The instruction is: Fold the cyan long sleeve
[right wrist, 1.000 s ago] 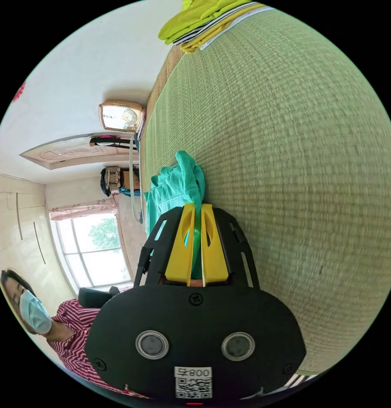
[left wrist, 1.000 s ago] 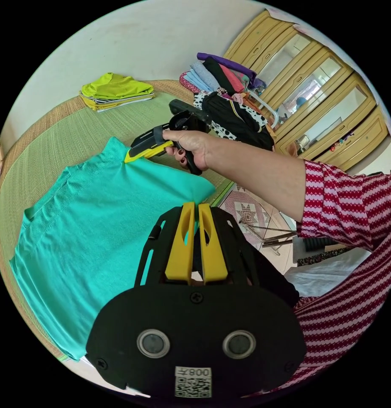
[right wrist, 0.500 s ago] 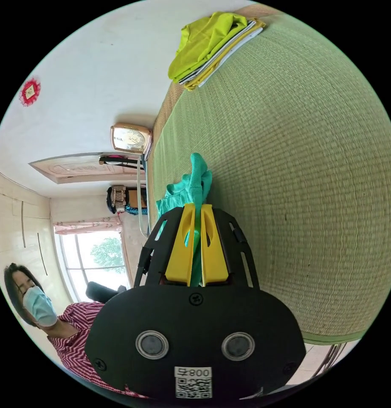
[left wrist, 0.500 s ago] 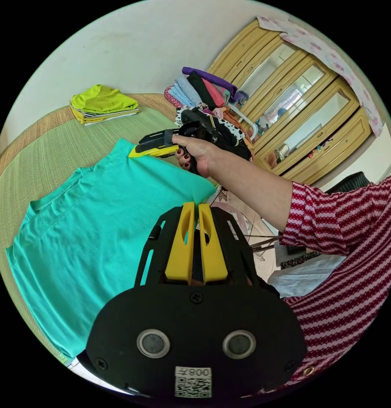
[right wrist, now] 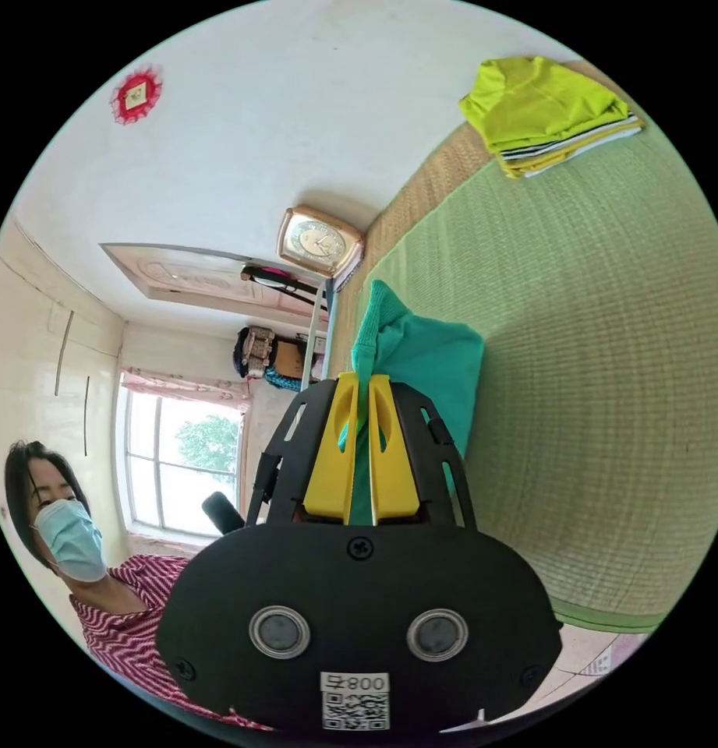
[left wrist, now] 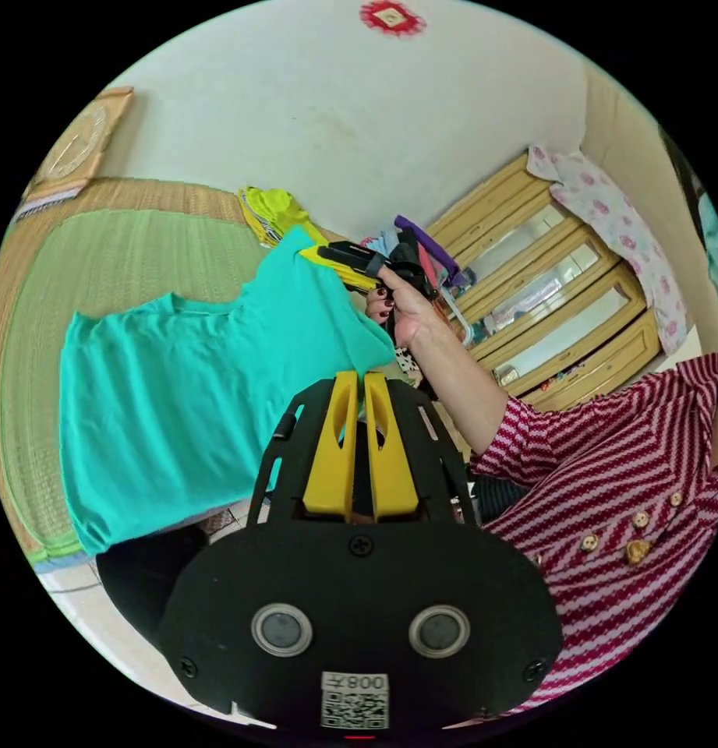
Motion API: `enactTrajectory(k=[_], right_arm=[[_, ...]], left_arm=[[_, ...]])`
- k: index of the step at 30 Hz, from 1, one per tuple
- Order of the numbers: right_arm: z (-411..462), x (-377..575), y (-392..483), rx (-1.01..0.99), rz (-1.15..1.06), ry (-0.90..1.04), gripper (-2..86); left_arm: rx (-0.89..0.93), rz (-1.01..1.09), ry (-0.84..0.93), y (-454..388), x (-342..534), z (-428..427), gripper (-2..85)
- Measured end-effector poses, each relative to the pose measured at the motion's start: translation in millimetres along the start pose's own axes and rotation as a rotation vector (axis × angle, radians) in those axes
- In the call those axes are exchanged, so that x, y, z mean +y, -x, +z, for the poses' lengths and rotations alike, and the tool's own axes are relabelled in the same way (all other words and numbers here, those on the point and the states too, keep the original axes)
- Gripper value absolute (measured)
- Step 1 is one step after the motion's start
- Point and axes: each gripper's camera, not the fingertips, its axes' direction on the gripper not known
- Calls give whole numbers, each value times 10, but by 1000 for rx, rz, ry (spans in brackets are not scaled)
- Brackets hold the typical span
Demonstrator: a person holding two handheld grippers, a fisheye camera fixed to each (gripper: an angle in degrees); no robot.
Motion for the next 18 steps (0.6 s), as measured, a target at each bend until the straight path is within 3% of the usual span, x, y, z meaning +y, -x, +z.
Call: enactTrajectory(k=[18], right_arm=[[2892, -93, -92, 202, -60, 225, 20]], left_arm=[[-42, -477, -229, 1035, 572, -2094, 8]])
